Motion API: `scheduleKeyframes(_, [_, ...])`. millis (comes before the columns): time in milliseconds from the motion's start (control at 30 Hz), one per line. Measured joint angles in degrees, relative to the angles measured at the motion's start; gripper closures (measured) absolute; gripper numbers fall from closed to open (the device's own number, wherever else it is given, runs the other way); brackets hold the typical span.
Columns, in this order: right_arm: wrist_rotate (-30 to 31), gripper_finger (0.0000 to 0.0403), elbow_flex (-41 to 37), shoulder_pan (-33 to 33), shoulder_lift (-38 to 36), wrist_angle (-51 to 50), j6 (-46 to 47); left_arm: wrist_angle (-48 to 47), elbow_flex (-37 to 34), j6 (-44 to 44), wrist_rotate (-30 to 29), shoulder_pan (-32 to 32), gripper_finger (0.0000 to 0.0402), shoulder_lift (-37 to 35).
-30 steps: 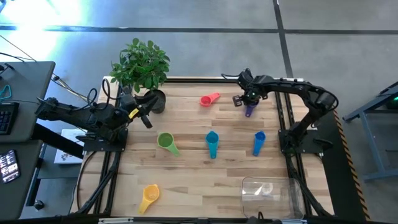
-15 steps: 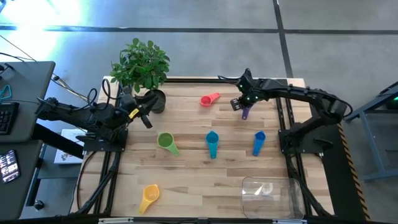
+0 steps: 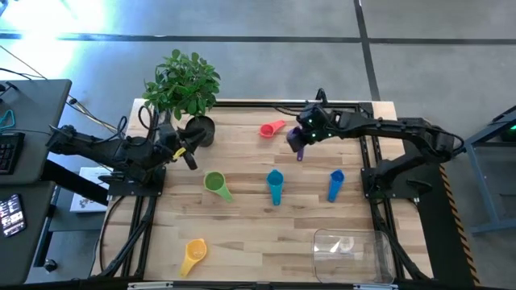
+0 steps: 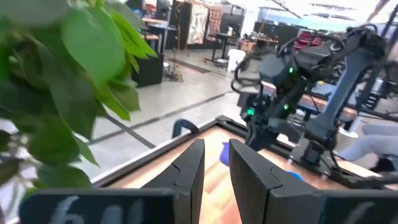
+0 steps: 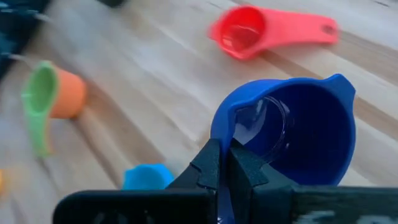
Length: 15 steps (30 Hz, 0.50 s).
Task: Nest measuring cups in basket
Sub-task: Stack the violet measuring cup on the green measuring cup
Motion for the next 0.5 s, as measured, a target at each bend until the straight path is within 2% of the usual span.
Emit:
scheduleKeyframes(300, [2.5, 0.0402, 0.0, 6.9, 0.0, 10.3, 7.8, -6.8, 0.0, -5.3, 8.1, -0.5, 0.0339, 0.0])
scheduleKeyframes(500, [7.1, 0.0402, 0.0, 10.9, 0.0, 20.3, 13.7, -12.7, 0.0, -10.5, 17.6, -0.5, 0.0339, 0.0])
